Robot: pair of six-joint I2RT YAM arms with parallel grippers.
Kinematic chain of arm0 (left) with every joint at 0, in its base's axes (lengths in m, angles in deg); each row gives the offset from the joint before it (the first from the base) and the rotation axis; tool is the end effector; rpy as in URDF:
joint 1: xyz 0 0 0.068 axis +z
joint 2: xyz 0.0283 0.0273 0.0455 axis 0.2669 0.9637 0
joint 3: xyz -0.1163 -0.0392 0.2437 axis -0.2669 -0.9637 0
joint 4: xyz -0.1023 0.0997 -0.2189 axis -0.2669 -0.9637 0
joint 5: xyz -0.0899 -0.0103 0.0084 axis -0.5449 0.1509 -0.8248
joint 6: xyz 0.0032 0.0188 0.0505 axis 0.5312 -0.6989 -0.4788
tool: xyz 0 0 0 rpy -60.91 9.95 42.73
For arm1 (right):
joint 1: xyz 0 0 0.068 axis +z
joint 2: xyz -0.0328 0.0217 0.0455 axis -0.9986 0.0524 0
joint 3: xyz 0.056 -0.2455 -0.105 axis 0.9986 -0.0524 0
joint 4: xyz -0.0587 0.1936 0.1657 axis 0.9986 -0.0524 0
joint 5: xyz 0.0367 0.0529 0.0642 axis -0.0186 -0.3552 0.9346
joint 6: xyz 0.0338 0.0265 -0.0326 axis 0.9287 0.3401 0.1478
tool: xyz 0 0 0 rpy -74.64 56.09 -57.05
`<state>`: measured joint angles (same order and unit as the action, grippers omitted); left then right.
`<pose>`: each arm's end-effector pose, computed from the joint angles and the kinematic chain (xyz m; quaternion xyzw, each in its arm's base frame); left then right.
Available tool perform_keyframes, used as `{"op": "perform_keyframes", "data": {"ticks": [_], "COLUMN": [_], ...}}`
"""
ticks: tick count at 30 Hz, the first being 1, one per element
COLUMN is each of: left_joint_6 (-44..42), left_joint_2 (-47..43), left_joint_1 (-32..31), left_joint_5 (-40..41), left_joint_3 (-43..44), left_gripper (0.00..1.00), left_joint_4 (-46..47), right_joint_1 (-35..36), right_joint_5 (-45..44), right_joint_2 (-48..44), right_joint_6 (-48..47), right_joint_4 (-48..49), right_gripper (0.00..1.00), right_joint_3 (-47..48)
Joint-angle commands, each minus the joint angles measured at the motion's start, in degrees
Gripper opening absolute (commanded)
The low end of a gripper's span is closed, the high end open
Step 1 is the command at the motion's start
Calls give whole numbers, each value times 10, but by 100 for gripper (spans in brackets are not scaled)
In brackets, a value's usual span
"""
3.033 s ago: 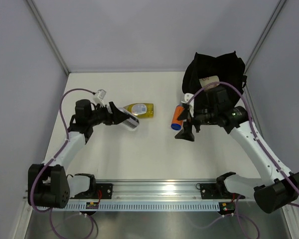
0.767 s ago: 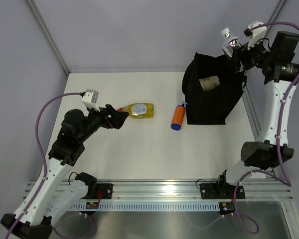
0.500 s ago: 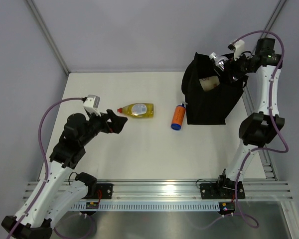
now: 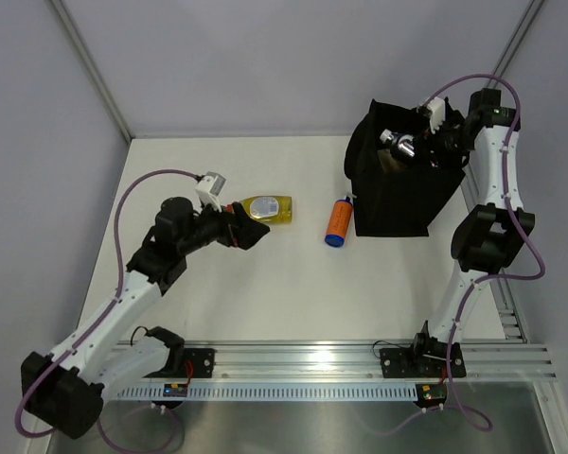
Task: Place the personal care products into the canvas bag
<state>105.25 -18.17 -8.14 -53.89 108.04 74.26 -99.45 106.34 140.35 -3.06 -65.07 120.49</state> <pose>0.1797 -0.0931 0.3158 0.1142 0.7739 -0.3799 0.4936 0.4140 -0.0676 0.3494 -0.4050 0.8222 0.1661 0.3639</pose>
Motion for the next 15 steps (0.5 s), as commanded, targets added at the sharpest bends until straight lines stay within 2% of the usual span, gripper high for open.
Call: {"op": "perform_keyframes", "data": {"ticks": [1,2,3,4,11,15], "left_joint_6": [10,5,1,-7,-38,-47], "left_joint_2": [72,88,105,134,276,374], "left_joint_1": [-34,-60,-74,-86,-192,-224], "left_joint_5": [-42,-33,-27,-7,92,155], "left_joint_3": [50,59,67,75,177,246], "left_gripper": [99,99,99,99,99,99], "left_joint_4": [55,54,54,53,27,2], "right_joint_1": [6,6,6,6,5,-1], "right_joint_5": [51,56,59,60,34,14], "right_joint_2": [-57,-61,-65,-69,-105,-163], "right_joint_6": [70,83,94,125,213,287], "right_joint_4": [47,58,60,67,107,156], "right_gripper": [85,87,96,99,100,100], "right_joint_3": [16,20,26,35,84,80]}}
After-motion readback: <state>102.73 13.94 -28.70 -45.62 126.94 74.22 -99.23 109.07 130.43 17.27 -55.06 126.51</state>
